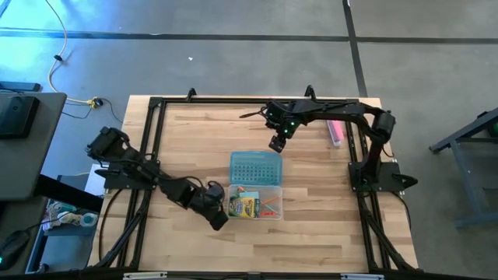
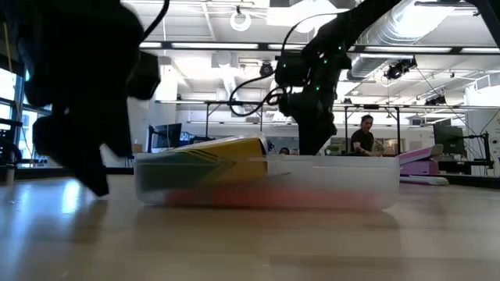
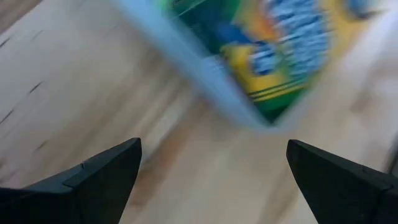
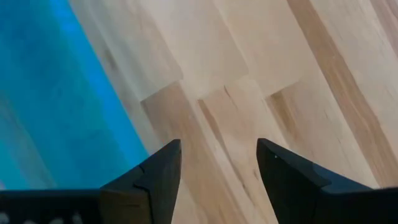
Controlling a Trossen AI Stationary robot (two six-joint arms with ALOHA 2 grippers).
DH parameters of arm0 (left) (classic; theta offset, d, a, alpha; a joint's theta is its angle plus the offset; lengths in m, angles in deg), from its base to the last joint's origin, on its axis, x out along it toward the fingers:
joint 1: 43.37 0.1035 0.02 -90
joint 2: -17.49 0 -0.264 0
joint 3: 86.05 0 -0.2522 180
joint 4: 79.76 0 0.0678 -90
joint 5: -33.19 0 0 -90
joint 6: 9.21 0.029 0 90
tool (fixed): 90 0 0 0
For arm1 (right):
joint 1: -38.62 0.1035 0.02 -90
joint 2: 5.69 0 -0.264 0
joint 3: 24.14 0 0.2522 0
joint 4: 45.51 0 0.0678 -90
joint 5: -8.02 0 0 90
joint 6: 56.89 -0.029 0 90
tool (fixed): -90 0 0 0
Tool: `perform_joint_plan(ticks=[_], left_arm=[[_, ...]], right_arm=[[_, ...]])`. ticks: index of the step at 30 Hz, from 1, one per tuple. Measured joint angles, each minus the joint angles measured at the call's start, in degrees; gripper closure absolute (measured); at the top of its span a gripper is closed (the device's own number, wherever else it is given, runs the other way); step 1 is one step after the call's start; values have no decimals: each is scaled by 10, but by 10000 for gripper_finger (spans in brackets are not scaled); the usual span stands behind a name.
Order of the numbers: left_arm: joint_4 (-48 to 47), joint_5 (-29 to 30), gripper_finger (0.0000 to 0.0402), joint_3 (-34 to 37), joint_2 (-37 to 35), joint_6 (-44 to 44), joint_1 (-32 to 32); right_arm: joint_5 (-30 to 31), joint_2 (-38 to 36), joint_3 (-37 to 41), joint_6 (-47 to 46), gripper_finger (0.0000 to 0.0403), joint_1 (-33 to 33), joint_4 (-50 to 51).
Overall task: Pack school essentials
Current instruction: Close the blue supply box
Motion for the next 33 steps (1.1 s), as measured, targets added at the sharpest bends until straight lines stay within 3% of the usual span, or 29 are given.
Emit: perform_joint_plan(ticks=[13, 17, 33], left_arm=[[4, 11, 14, -5, 19, -50, 2], [4, 10, 14, -5, 21, -50, 2], [13, 12, 14, -5, 22, -48, 2]], right_arm=[[-50, 71, 0, 12, 203, -15, -31], [-81, 70, 0, 23, 203, -13, -26], [-88, 66, -41, 37, 203, -4, 61]])
